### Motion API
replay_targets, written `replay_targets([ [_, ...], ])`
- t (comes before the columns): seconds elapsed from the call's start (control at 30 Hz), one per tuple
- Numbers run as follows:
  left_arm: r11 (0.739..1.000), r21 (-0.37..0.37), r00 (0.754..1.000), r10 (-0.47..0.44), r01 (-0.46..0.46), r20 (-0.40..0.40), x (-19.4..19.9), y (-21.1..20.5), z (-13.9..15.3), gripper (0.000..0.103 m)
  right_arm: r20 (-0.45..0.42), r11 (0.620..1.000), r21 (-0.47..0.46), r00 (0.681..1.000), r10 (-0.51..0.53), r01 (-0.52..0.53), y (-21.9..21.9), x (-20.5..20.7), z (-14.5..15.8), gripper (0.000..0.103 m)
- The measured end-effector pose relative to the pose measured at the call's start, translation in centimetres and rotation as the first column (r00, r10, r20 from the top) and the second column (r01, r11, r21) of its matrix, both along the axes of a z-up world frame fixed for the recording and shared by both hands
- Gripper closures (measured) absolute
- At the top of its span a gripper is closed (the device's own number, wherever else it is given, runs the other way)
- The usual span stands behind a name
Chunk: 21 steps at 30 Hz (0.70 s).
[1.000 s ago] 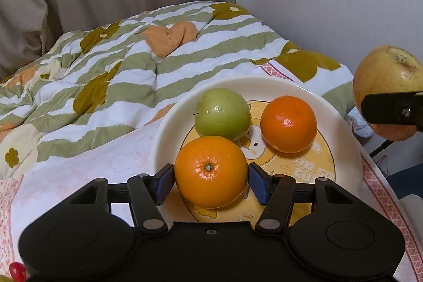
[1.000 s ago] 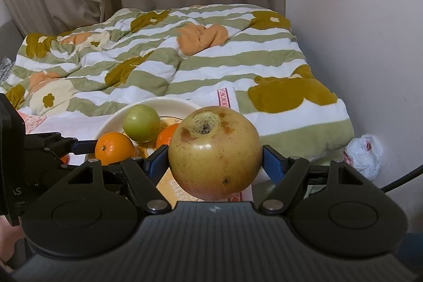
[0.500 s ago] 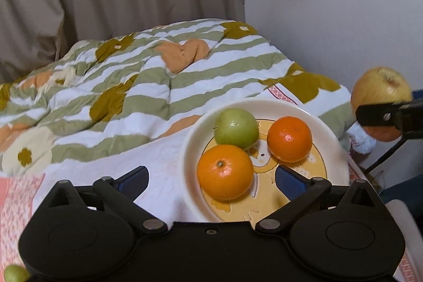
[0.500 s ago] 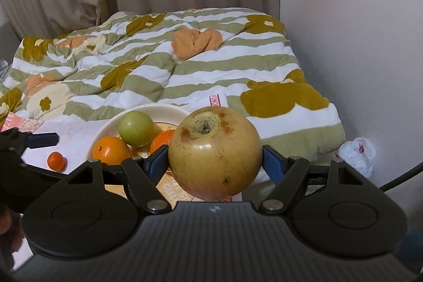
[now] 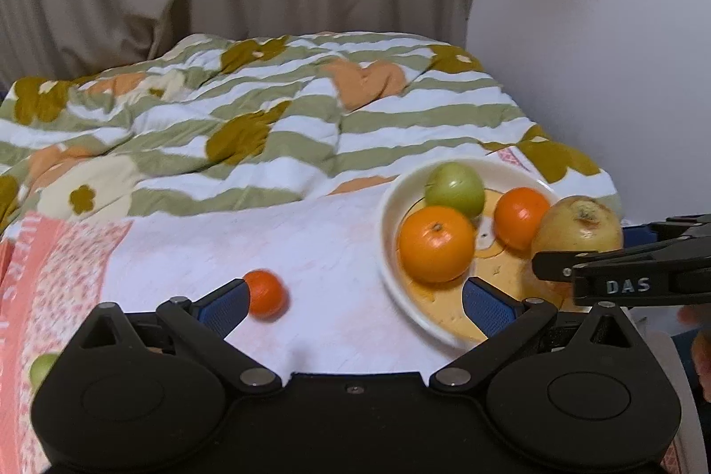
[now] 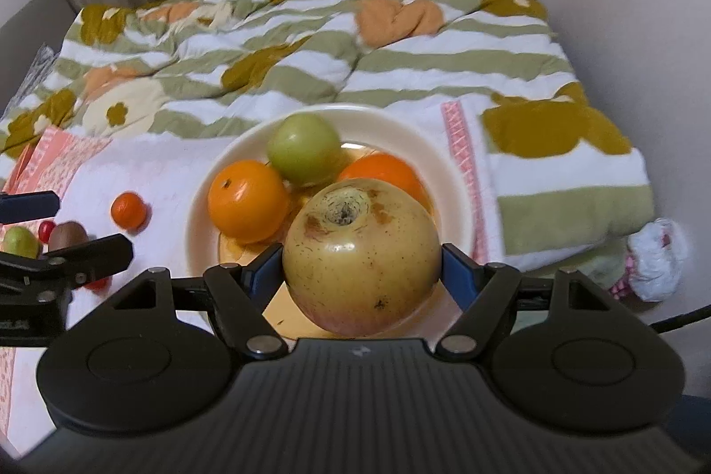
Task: Organize fruits
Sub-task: 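Carry the orange and yellow apple to the duck bowl and release them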
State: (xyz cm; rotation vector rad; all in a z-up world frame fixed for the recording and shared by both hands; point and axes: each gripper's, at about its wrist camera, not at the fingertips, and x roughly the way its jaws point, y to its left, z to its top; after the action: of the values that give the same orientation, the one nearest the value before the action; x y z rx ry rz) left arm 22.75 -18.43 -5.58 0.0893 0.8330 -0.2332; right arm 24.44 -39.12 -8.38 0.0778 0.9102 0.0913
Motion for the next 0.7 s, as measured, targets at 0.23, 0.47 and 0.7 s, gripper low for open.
replay_targets([
  [0.23,0.999,-0.007,0.999,0.037,-0.037,0.003,-1.1,1.2,0.0,0.000,0.001,0.999,-0.021,0.999,0.035,-0.035,1.5,0.3,-1.5,0.013],
  [0.47,0.999,-0.015,0.999,0.040,-0.040,0.000,-2.1,1.4,-0.5,0.000,-0.010,0.999,-0.024,0.999,0.032,-0.032,1.9,0.3,-2.5,0.013],
  [0.7,0.999,-0.017,0.999,0.047,-0.047,0.004,-2.9,1.6,-0.3,0.000,0.048,0.999,-0.034,0.998,0.032,-0.030,1.7,-0.6,-1.4,0.000],
])
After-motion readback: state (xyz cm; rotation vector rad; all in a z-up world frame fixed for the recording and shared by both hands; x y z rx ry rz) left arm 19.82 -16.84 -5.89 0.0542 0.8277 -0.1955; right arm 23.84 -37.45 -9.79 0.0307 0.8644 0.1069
